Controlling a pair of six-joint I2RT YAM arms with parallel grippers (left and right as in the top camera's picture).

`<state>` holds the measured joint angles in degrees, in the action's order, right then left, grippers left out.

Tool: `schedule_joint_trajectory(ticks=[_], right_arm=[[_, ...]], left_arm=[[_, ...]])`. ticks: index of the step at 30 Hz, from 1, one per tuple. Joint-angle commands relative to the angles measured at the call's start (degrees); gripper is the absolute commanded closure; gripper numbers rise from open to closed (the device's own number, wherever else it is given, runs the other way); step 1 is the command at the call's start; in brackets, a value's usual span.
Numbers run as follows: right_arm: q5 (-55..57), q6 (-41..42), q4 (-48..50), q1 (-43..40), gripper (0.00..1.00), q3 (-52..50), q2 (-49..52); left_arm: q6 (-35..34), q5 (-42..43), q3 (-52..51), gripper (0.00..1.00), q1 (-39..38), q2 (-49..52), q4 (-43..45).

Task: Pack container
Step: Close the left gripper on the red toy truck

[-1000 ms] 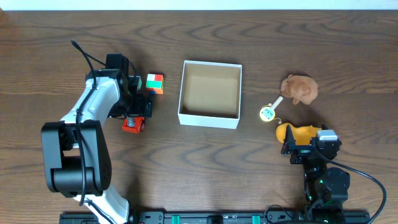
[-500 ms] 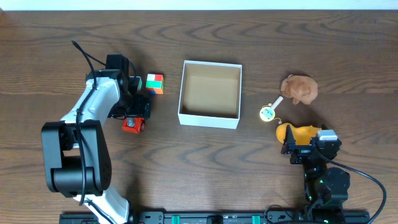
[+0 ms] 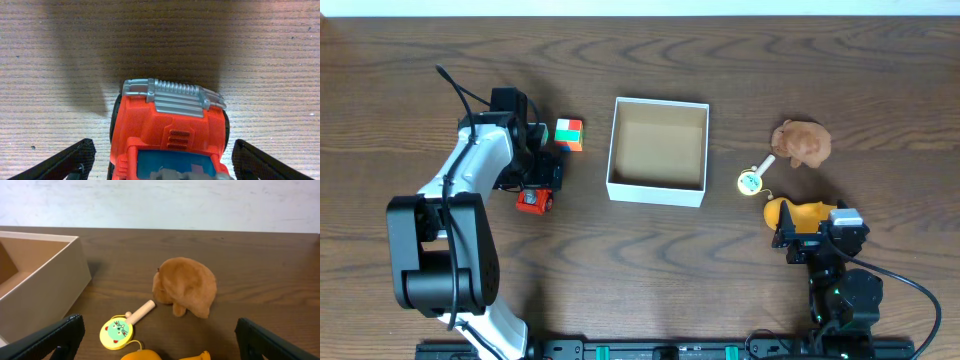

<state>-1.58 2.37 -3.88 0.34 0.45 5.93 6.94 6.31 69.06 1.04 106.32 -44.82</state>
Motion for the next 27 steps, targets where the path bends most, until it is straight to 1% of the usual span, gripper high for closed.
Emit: schedule_joint_trajectory(ticks=[1,14,20,21,22,25,27], right_arm=[[-0.35,0.37,-0.20,-0.48,0.01,-0.13,-0.20],[-0.35,0.37,-0.20,-0.48,0.01,-0.13,-0.20],[-0.35,0.37,-0.20,-0.48,0.01,-0.13,-0.20],[-0.35,0.37,-0.20,-0.48,0.01,-0.13,-0.20],[-0.35,0.37,-0.20,-0.48,0.01,-0.13,-0.20],[-0.35,0.37,-0.20,-0.48,0.01,-0.13,-0.20],[-0.35,0.37,-0.20,-0.48,0.01,-0.13,-0.20]], left_arm=[[0.52,0.59,-0.61,0.11,0.22,0.79,-0.09],[0.33,0.55,-4.17,0.11,0.17,0.79,0.59],[0.31,0.57,-4.17,0.14,0.17,0.79,0.98],[0.31,0.57,-4.17,0.16,0.17,0.76,1.01],[0.31,0.57,-4.17,0.20,0.17,0.76,1.03],[0.31,0.57,-4.09,0.39,0.17,0.76,1.25],[0.33,0.57,-4.00,0.42,0.17,0.74,1.38]])
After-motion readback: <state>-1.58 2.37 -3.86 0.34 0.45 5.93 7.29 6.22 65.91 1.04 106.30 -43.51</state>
